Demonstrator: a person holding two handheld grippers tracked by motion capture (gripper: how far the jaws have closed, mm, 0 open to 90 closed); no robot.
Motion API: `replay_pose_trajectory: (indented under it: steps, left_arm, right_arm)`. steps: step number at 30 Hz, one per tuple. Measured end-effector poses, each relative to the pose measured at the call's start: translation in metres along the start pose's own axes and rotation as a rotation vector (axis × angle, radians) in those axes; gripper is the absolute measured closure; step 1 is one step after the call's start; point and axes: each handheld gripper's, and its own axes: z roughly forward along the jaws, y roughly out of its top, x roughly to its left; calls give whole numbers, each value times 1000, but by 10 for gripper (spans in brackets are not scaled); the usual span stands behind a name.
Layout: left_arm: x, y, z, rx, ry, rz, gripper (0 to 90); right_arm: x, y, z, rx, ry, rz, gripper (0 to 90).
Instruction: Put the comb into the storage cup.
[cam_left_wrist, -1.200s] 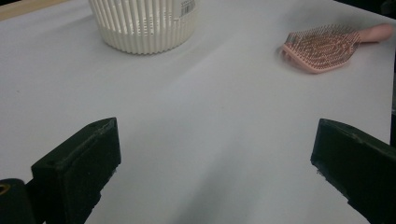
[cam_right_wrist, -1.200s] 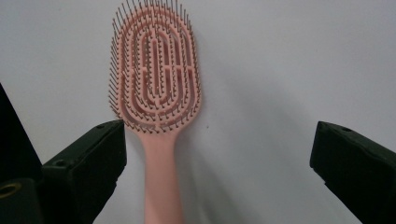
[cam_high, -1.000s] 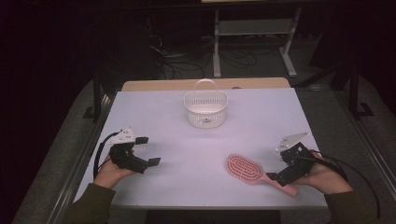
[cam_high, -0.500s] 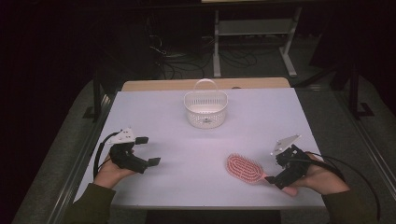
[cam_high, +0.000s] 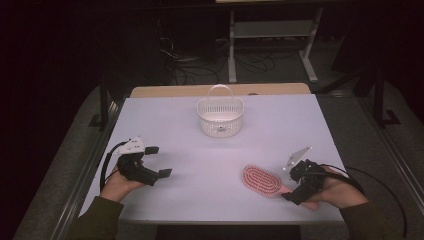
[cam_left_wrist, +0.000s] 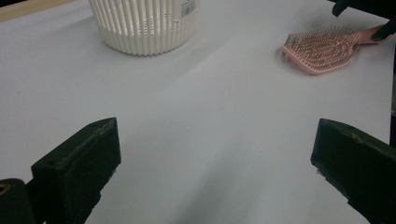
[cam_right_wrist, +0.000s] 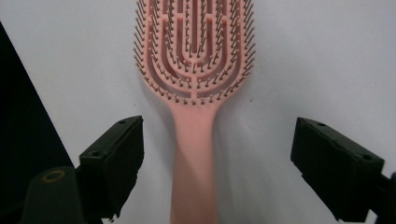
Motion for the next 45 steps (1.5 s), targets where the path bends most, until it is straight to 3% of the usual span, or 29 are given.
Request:
replay_pose_trajectory:
  steps: [24,30,45]
  left_arm:
    - [0,0,0,-1,-1,-1,8]
    - [0,0,0,-1,-2,0,8]
    - [0,0,0,-2,-2,0,8]
  right_arm:
    - [4,5,11,116,42,1,399]
    - [5,7,14,146,50,-7,495]
    - [6,11,19,188,56,-1,586]
